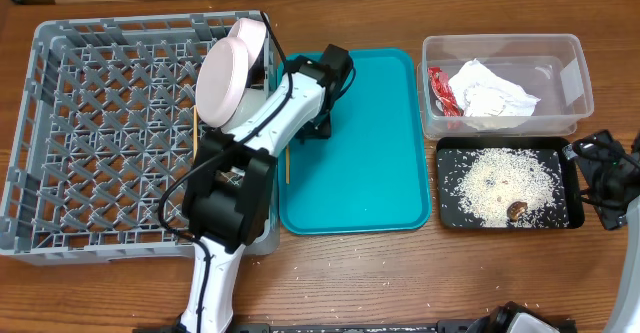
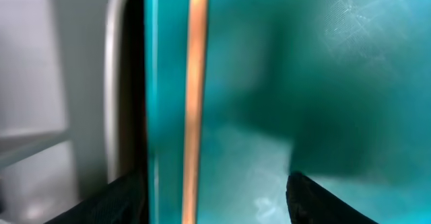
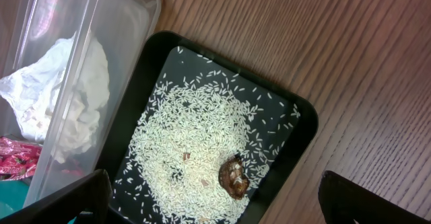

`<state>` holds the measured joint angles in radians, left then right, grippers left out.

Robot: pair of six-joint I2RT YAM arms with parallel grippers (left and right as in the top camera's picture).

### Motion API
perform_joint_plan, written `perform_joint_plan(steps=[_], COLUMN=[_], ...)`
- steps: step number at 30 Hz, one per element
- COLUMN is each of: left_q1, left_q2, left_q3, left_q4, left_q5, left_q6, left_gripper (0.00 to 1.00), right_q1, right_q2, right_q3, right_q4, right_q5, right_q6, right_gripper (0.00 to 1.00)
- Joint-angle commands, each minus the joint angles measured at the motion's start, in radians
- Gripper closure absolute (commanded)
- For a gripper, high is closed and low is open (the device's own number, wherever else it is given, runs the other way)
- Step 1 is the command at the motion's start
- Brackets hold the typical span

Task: Sort waste into correct bins and load items into the dishwasher
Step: 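Move the left gripper back to the tray and grasp the second chopstick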

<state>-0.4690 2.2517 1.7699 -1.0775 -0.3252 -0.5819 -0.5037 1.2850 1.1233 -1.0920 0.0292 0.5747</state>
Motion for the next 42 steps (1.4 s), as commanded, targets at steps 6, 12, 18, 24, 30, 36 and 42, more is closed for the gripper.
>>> perform_joint_plan(steps=[6,12,18,24,30,36,42], left_q1=[0.015,0.018,0.02,0.021,0.026,0.026,0.026], left_q2=[0.034,0.034,0.034,0.034,0.034,0.034,0.034], left_q3=[0.006,0.003,-0.085,-0.188,-0.202,-0.205,-0.265], left_q4=[0.048,0.063,0.131,0.203,0.198,0.135,0.224], left_q5=[0.048,0.064,0.097,0.117,0.107,0.003,0.032], left_q6=[0.037,0.044,0.044,0.043,0.043,-0.066,-0.069], left_gripper=[0.32,0.32,0.33,0.33,0.36,0.39,0.33], right_q1=[-0.003,-0.003,-0.003,-0.003,-0.003,-0.003,-0.003], right_q2=[-0.002,-0.002,-0.002,-0.002,-0.002,-0.002,-0.002], right_q3=[0.01,0.01,0.01,0.01,0.01,0.01,0.01], right_q4=[0.006,0.006,0.006,0.006,0.006,0.006,0.006], right_q5=[-0.001,-0.001,-0.001,-0.001,-0.001,-0.001,-0.001], right_q6=[-0.006,-0.006,-0.006,-0.006,-0.006,-0.006,-0.006], right_gripper=[0.0,0.0,0.0,0.0,0.0,0.0,0.0])
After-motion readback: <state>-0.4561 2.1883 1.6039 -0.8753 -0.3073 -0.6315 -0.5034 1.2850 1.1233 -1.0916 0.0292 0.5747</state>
